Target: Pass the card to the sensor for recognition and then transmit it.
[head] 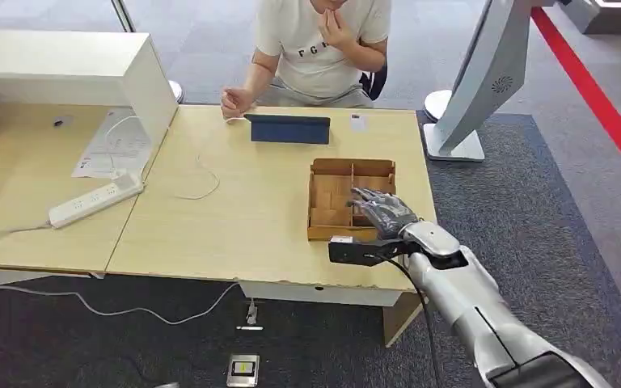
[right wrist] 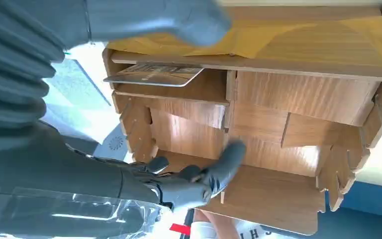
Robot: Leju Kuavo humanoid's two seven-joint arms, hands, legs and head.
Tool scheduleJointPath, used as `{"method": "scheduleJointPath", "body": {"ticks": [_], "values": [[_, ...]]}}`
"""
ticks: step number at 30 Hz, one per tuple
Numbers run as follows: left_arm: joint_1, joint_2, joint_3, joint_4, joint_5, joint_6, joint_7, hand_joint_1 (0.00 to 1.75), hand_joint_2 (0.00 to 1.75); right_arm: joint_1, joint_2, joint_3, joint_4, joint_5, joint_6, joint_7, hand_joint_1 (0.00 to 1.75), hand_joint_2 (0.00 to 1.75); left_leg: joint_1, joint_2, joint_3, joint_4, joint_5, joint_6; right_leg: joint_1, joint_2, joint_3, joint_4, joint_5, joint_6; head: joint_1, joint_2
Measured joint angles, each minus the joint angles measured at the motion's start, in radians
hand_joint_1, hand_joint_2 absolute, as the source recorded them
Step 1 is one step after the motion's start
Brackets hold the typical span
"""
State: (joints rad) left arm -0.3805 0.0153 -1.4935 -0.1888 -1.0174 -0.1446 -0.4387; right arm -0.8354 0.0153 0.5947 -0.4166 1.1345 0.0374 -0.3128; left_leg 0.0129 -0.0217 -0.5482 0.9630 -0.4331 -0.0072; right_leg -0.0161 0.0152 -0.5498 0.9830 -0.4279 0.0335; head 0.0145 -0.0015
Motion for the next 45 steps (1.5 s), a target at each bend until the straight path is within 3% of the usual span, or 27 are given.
{"method": "scheduleJointPath", "body": {"ticks": [4,9,15,19,23,26,28,31,37,45], "values": [[0.0,0.0,0.002,0.0,-0.004,-0.004,0.0,0.0,0.0,0.0,0.0,0.0,0.0,0.013,-0.005,0.025,0.0,0.0,0.0,0.0,-0.001,0.0,0.0,0.0,0.0,0.0,0.0,0.0,0.0,0.0,0.0,0.0],[0.002,0.0,0.015,0.0,-0.006,-0.011,0.002,0.0,0.0,-0.001,0.0,-0.002,0.0,0.017,-0.014,0.124,0.0,0.0,0.0,0.0,-0.001,0.0,0.0,0.0,0.0,0.0,-0.001,0.0,0.0,0.0,0.0,0.0],[0.005,0.0,0.026,0.0,-0.007,-0.019,0.008,0.0,0.0,0.001,-0.011,-0.019,-0.012,-0.001,-0.011,0.19,0.0,0.0,0.0,0.0,-0.001,0.0,0.0,0.0,0.0,0.0,-0.001,0.0,0.0,0.0,0.0,0.0],[0.009,0.002,0.043,-0.001,-0.011,-0.035,0.008,0.0,0.0,0.014,-0.033,-0.059,-0.054,-0.023,0.022,0.261,0.0,0.0,0.0,-0.001,-0.001,0.0,0.0,0.0,0.0,0.0,-0.001,0.0,0.0,0.0,0.0,0.0],[0.011,0.008,0.054,-0.002,-0.019,-0.034,-0.004,0.0,0.0,0.061,-0.063,-0.105,-0.136,-0.055,0.098,0.297,0.0,0.0,0.0,-0.001,-0.001,0.0,0.0,0.0,0.0,-0.001,-0.001,-0.001,0.0,0.0,0.0,0.0],[0.026,0.021,0.068,-0.002,-0.038,-0.018,-0.049,0.0,0.0,0.112,-0.096,-0.149,-0.245,-0.111,0.2,0.319,0.0,0.0,0.0,-0.001,0.003,0.0,-0.001,0.0,0.0,0.0,0.0,-0.001,0.0,0.0,0.0,0.0],[0.093,0.029,0.066,-0.002,-0.047,-0.021,-0.087,0.0,0.0,0.147,-0.112,-0.169,-0.319,-0.163,0.259,0.336,0.0,0.0,-0.001,0.005,0.008,0.0,-0.005,-0.001,-0.001,0.008,0.002,-0.001,-0.001,0.0,-0.002,0.0],[0.119,0.032,0.072,-0.003,-0.046,-0.021,-0.1,0.0,0.0,0.194,-0.173,-0.212,-0.458,-0.243,0.335,0.377,0.0,0.0,0.0,-0.002,0.001,0.002,-0.002,0.002,0.0,-0.004,-0.001,-0.001,-0.002,0.001,0.001,0.0],[0.144,0.042,0.088,-0.004,-0.055,-0.011,-0.112,0.0,0.0,0.293,-0.298,-0.32,-0.801,-0.465,0.493,0.467,0.0,0.0,0.0,-0.002,0.004,0.002,-0.002,0.002,0.0,-0.003,0.002,-0.002,-0.002,0.002,0.0,0.0],[0.166,0.045,0.101,-0.006,-0.068,-0.017,-0.132,0.0,0.0,0.366,-0.443,-0.441,-1.185,-0.656,0.589,0.583,0.0,0.0,-0.001,-0.001,0.005,0.002,-0.002,0.002,-0.001,-0.002,0.003,-0.002,-0.001,0.002,0.0,0.0]]}}
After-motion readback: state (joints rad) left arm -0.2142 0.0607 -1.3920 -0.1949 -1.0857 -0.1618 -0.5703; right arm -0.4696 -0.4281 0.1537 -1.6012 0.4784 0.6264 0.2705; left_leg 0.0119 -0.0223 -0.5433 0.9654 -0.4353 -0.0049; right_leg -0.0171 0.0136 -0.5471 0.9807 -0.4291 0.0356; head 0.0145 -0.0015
